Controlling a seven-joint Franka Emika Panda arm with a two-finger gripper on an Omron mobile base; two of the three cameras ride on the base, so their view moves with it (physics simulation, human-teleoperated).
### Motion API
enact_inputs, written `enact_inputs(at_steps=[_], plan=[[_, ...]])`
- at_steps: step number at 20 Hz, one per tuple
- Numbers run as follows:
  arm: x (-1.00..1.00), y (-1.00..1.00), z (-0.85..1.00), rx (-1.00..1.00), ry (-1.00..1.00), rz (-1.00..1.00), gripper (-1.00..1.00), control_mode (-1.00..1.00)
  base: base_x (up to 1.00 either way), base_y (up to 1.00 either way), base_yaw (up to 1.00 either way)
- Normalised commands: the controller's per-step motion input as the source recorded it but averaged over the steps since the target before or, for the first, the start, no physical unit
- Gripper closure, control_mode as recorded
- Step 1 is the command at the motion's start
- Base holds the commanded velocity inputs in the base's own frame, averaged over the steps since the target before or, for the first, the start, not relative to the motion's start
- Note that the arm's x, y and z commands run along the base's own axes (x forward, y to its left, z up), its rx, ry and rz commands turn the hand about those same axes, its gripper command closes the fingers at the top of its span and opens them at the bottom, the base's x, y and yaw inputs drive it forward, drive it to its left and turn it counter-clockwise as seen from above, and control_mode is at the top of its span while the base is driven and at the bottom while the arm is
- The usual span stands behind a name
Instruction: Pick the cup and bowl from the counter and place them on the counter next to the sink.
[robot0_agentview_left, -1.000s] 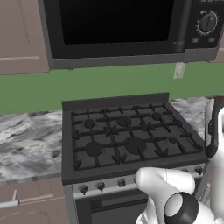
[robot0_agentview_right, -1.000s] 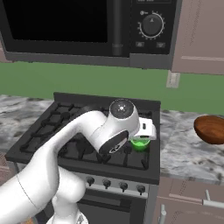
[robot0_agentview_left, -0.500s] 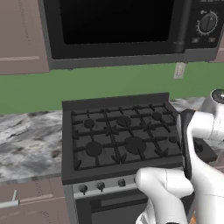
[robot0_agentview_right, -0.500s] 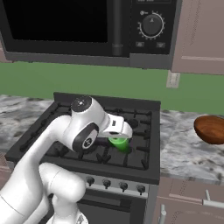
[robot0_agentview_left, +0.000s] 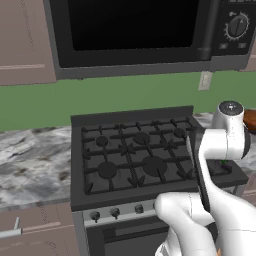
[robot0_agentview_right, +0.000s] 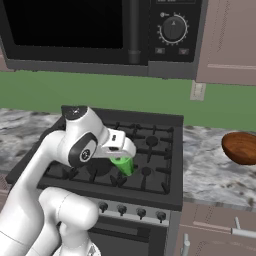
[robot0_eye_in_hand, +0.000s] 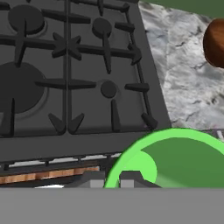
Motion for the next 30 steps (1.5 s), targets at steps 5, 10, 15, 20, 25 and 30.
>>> enact_inputs(at_steps=[5, 10, 15, 20, 25, 30], plan=[[-0.06, 0.18, 0.26, 0.02, 0.15, 0.0, 1.0, -1.0, 0.0, 0.0, 0.0], [-0.05, 0.14, 0.21, 0.06, 0.14, 0.0, 1.0, -1.0, 0.0, 0.0, 0.0], [-0.01, 0.15, -0.14, 0.12, 0.05, 0.0, 1.0, -1.0, 0.0, 0.0, 0.0], [0.0, 0.39, -0.36, 0.13, -0.01, -0.03, 1.0, -1.0, 0.0, 0.0, 0.0], [0.03, 0.67, -0.07, 0.09, -0.1, -0.1, 1.0, -1.0, 0.0, 0.0, 0.0], [0.0, 0.15, 0.0, 0.0, -0.01, -0.04, 1.0, -1.0, 0.0, 0.0, 0.0]])
